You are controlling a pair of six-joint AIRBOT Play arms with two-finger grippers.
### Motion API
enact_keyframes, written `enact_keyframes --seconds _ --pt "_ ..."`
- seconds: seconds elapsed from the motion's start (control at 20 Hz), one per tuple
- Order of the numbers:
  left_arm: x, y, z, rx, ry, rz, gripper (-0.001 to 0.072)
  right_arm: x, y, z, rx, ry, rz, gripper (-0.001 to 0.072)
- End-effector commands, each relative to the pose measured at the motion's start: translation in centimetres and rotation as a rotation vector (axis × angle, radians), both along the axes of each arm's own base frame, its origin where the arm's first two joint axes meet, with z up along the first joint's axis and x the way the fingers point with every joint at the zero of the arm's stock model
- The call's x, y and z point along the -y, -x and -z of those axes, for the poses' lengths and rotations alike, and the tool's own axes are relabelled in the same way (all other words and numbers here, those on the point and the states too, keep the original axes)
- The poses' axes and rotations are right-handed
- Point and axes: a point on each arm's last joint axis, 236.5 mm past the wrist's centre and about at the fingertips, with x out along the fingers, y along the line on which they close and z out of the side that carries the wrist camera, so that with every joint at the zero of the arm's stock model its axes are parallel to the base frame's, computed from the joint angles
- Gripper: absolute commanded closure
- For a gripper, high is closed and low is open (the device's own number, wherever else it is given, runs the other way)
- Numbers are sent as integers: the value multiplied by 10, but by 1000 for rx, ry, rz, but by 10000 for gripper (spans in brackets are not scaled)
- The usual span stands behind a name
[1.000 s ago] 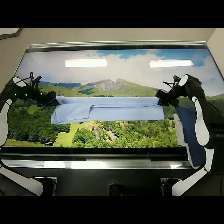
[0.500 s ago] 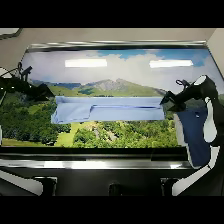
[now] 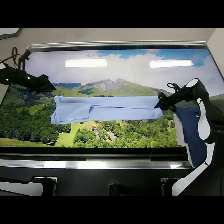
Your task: Fold the shirts.
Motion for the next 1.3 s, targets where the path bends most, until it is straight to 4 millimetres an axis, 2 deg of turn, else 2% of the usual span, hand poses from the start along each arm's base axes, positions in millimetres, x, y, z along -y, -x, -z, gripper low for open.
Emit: enact_keyframes --seconds 0.0,0.05,0.15,0.3,0.45,0.6,0.7,0.8,0.9,1.0,1.05,1.15,1.25 --pt "65 10 15 -10 43 101 626 -30 -7 -65 129 -109 -41 667" --pt "99 11 29 -4 88 118 670 -37 -1 -88 158 -102 -74 667" --pt "163 14 61 13 168 117 670 -55 16 -130 212 -72 -150 667" --pt "231 23 98 -47 266 94 670 -78 42 -187 294 5 -212 667" --pt "273 28 121 -126 377 52 670 -94 80 -233 349 73 -280 667" --pt "310 47 141 -220 446 47 670 -103 108 -265 393 103 -292 667" --pt "340 73 154 -281 460 85 671 -103 114 -284 446 110 -269 667" --pt "376 97 158 -337 511 93 670 -103 114 -299 506 116 -251 666" --pt "402 104 158 -349 570 63 670 -103 111 -309 548 117 -228 666" --pt "404 92 148 -279 593 65 673 -104 105 -311 566 112 -208 666" --pt "395 82 134 -224 591 84 675 -107 99 -314 587 100 -198 667" --pt "354 54 97 -82 525 120 675 -128 84 -318 630 43 -194 667" --pt "285 19 48 85 423 96 674 -167 72 -319 659 -64 -222 667"
